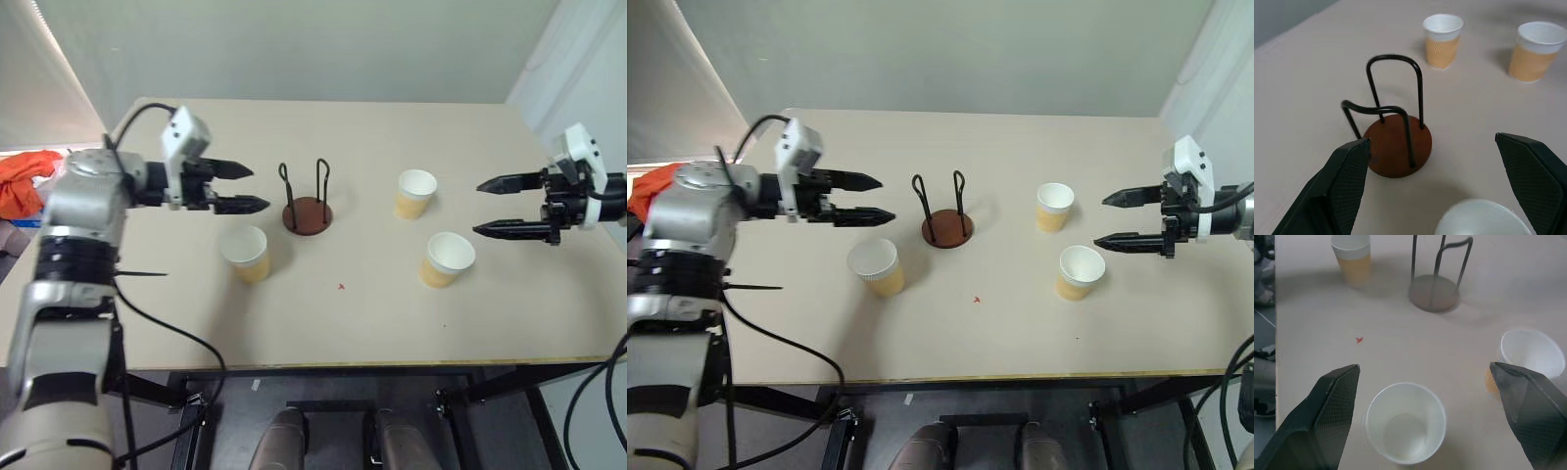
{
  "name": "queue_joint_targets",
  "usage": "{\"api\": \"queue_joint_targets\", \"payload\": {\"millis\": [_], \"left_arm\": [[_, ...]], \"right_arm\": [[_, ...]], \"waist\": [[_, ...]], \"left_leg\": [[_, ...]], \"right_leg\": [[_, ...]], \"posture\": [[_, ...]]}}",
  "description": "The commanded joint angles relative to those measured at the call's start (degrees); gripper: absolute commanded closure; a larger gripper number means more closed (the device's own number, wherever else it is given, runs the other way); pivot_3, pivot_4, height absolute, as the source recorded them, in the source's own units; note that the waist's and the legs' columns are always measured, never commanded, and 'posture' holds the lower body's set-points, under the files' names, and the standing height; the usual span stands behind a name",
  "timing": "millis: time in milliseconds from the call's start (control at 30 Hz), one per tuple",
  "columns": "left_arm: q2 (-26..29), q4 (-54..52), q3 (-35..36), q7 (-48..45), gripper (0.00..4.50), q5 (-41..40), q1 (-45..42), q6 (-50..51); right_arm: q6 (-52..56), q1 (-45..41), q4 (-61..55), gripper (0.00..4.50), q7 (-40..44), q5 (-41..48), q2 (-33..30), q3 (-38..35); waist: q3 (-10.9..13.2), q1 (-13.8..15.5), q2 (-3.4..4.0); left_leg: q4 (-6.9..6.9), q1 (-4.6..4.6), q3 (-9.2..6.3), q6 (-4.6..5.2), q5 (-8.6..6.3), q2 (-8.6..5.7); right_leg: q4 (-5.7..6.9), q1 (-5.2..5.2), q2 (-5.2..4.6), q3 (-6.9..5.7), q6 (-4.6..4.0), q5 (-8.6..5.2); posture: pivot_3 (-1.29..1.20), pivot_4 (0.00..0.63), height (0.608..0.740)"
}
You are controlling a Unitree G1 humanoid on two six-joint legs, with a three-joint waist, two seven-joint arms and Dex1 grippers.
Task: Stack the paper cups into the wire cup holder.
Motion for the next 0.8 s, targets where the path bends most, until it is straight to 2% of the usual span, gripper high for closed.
{"api": "queue_joint_targets", "payload": {"millis": [33,200,433,533,700,800], "left_arm": [[-5.55,9.0,-2.75,4.49,0.06,5.39,-5.46,-1.98],[-12.38,19.06,-3.94,8.6,0.06,9.63,-10.22,-5.44],[-19.34,27.73,-1.81,14.69,0.06,11.28,-13.83,-9.77],[-21.06,30.59,-1.32,16.38,0.61,12.05,-14.6,-11.25],[-21.33,32.22,-0.96,15.67,2.3,12.94,-15.13,-12.61],[-21.2,32.26,-0.5,15.14,3.47,13.37,-15.18,-12.74]], "right_arm": [[2.02,1.78,-4.85,0.0,-2.14,2.56,-2.27,-4.52],[4.19,5.91,-8.74,0.0,-4.28,4.32,-3.83,-7.23],[6.91,11.01,-13.7,0.0,-7.46,6.64,-5.16,-10.29],[7.54,12.4,-15.11,0.0,-8.37,7.45,-5.72,-11.39],[7.64,13.81,-16.15,0.0,-9.5,8.29,-6.3,-12.28],[7.39,14.05,-16.31,0.0,-10.07,8.46,-6.18,-12.13]], "waist": [[0.0,0.05,0.0],[0.01,0.35,-0.02],[0.01,0.57,-0.02],[0.01,0.58,-0.02],[0.02,0.71,-0.02],[0.02,0.81,-0.03]], "left_leg": [[0.07,0.0,0.0,0.02,0.0,-0.01],[0.21,-0.03,0.02,0.16,0.05,-0.06],[0.24,-0.16,0.13,0.39,0.08,-0.22],[0.31,-0.16,0.17,0.51,0.04,-0.36],[0.32,-0.2,0.18,0.61,0.08,-0.58],[0.35,-0.21,0.18,0.64,0.11,-0.67]], "right_leg": [[-0.02,0.04,0.0,0.0,0.05,0.03],[-0.25,0.21,-0.01,0.04,0.33,0.2],[-0.89,0.4,-0.03,0.14,1.25,0.72],[-0.92,0.45,-0.1,0.24,1.44,0.64],[-0.92,0.48,-0.15,0.33,1.68,0.56],[-0.92,0.53,-0.15,0.37,1.8,0.49]], "posture": [[0.0,0.15,0.74],[0.0,0.15,0.74],[0.0,0.15,0.74],[0.0,0.15,0.74],[0.0,0.15,0.74],[0.0,0.15,0.74]]}}
